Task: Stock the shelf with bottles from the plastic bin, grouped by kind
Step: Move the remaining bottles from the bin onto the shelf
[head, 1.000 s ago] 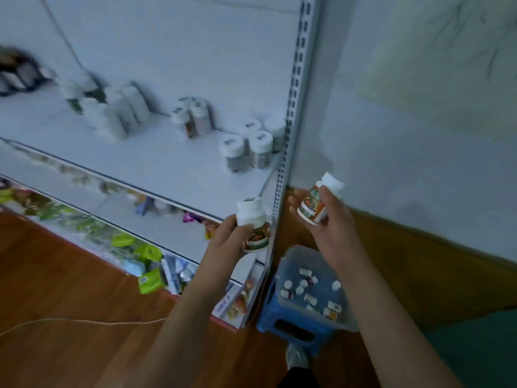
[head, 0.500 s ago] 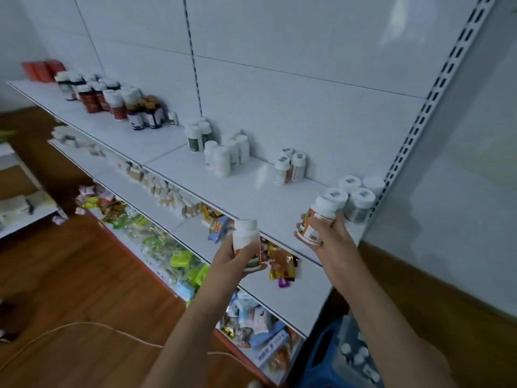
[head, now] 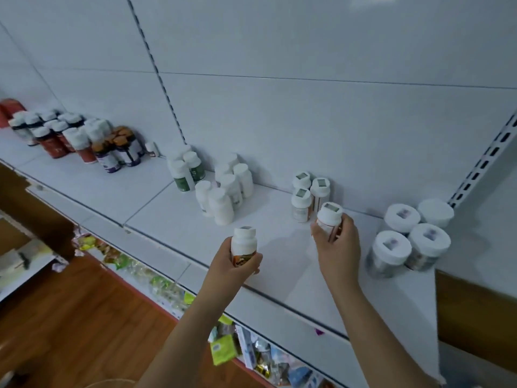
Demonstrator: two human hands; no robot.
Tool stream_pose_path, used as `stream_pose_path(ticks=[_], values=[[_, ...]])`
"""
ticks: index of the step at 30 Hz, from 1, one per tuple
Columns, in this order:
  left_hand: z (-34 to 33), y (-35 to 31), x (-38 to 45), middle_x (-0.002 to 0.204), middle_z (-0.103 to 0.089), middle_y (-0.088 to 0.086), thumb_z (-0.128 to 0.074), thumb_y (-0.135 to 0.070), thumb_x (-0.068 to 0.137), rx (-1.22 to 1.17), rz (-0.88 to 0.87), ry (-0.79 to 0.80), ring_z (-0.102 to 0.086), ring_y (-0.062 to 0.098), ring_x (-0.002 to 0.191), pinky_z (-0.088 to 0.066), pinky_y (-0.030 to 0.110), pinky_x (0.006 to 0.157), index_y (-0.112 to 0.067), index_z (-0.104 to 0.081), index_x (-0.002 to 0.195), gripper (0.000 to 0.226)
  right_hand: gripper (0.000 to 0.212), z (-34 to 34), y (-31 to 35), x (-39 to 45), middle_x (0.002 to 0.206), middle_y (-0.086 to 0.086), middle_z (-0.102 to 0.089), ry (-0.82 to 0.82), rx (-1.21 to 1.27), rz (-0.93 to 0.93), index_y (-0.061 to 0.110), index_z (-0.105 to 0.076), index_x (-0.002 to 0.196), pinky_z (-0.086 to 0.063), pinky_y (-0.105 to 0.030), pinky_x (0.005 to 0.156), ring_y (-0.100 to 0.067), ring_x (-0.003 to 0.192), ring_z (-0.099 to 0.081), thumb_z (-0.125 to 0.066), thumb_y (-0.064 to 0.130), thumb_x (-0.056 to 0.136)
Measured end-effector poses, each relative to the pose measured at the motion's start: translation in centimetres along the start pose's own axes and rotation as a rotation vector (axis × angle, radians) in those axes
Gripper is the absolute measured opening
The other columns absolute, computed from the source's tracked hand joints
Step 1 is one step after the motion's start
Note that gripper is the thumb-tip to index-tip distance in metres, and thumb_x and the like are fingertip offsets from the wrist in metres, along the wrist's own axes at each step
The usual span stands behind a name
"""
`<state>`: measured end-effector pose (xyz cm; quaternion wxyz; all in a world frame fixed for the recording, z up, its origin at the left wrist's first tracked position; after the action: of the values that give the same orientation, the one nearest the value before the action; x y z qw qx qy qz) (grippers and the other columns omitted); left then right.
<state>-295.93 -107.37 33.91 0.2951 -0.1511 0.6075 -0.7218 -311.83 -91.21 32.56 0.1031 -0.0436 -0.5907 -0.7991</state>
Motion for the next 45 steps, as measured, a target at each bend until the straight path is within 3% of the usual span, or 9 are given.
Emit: stream_pose_path(ticks=[2, 5, 9, 14, 18, 26, 32, 39, 45], values=[[-0.1, 0.0, 1.9, 0.094, -0.068, 0.013, -0.071, -0.017, 0.088, 0.033, -0.025, -0.001, -0.068, 0.024, 0.082, -0.055, 0.019, 0.07, -0.02, -0.056, 0.11, 0.027, 0.041, -0.6, -0.6, 1.8, 0.106, -0.004, -0.058, -0.054, -0.049, -0.031, 0.009, -0.057, 0.119, -0.038, -0.026, 0.077, -0.017, 0.093, -0.055, -0.074, 0.024, 0.085], [-0.5, 0.6, 4.2, 0.095, -0.068, 0.005, -0.073, -0.021, 0.087, 0.067, -0.051, 0.015, -0.068, 0.024, 0.087, -0.056, 0.032, 0.078, -0.028, -0.055, 0.109, 0.029, 0.041, -2.0, -2.1, 3.4, 0.108, -0.011, -0.062, -0.039, -0.138, -0.061, 0.005, -0.057, 0.116, -0.046, -0.035, 0.082, -0.028, 0.102, -0.059, -0.073, 0.023, 0.083], [-1.1, 1.4, 5.9, 0.098, -0.066, -0.002, -0.071, -0.027, 0.089, 0.067, -0.054, 0.06, -0.067, 0.022, 0.091, -0.056, 0.037, 0.084, -0.04, -0.053, 0.11, 0.03, 0.073, -2.3, -2.3, 2.3, 0.136, -0.017, -0.05, 0.0, -0.259, -0.098, 0.001, -0.039, 0.143, -0.037, -0.038, 0.106, -0.032, 0.127, -0.044, -0.076, 0.014, 0.081], [-1.7, 1.4, 7.3, 0.129, -0.056, -0.014, -0.039, -0.022, 0.104, -0.011, -0.056, 0.161, -0.053, 0.003, 0.119, -0.038, 0.015, 0.096, -0.033, -0.043, 0.139, 0.037, 0.078, -1.4, -2.3, -0.7, 0.156, -0.014, -0.029, 0.057, -0.368, -0.128, 0.005, -0.02, 0.154, -0.024, -0.033, 0.116, -0.026, 0.144, -0.025, -0.064, 0.02, 0.092], [-1.8, 0.7, 8.6, 0.117, -0.058, -0.008, -0.057, -0.013, 0.097, 0.062, -0.116, 0.201, -0.058, 0.011, 0.105, -0.045, 0.008, 0.075, -0.026, -0.047, 0.125, 0.033, 0.068, -1.8, -2.3, -3.6, 0.147, -0.017, -0.044, 0.049, -0.678, -0.036, 0.001, -0.041, 0.145, -0.033, -0.046, 0.115, -0.034, 0.137, -0.037, -0.066, 0.025, 0.087], [-3.7, -2.8, 11.2, 0.104, -0.058, -0.015, -0.086, -0.032, 0.071, 0.166, -0.296, 0.176, -0.059, 0.0, 0.097, -0.048, 0.018, 0.081, -0.029, -0.047, 0.106, 0.053, 0.055, -2.1, -1.5, -4.2, 0.131, -0.015, -0.058, -0.042, -0.91, 0.014, 0.006, -0.061, 0.121, -0.042, -0.051, 0.105, -0.036, 0.122, -0.053, -0.038, 0.038, 0.083], [-4.9, 0.2, 13.0, 0.096, -0.055, -0.01, -0.081, -0.052, 0.065, 0.515, -0.436, 0.223, -0.054, 0.015, 0.089, -0.047, 0.035, 0.077, -0.027, -0.043, 0.104, 0.06, 0.05, -2.2, -1.3, -3.9, 0.124, -0.012, -0.06, -0.058, -0.93, -0.002, 0.008, -0.062, 0.115, -0.043, -0.048, 0.103, -0.033, 0.116, -0.055, -0.041, 0.038, 0.081], [-4.0, 2.2, 12.1, 0.115, -0.056, -0.004, -0.05, -0.06, 0.077, 0.718, -0.705, 0.284, -0.05, 0.018, 0.106, -0.037, 0.026, 0.089, -0.017, -0.053, 0.121, 0.061, 0.047, -2.3, -1.2, -3.9, 0.123, -0.01, -0.06, -0.08, -0.925, 0.008, 0.01, -0.062, 0.114, -0.043, -0.047, 0.104, -0.03, 0.116, -0.055, -0.041, 0.038, 0.082], [-6.0, 1.3, 13.0, 0.105, -0.06, -0.004, -0.058, -0.064, 0.075, 0.835, -0.778, 0.208, -0.054, 0.019, 0.098, -0.044, 0.032, 0.081, -0.02, -0.056, 0.109, 0.056, 0.046, -2.4, -1.3, -3.8, 0.122, -0.011, -0.06, -0.06, -0.922, -0.003, 0.01, -0.06, 0.117, -0.044, -0.048, 0.103, -0.031, 0.115, -0.055, -0.047, 0.037, 0.082]])
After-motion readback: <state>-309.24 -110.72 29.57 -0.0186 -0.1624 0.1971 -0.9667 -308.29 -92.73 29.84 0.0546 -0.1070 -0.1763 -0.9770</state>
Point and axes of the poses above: each hand's wrist, its own x-axis towards the middle knuckle, its own z-axis out of the back of the hand, y = z × x, the point moved 4 cm from there along x, towards the middle knuckle
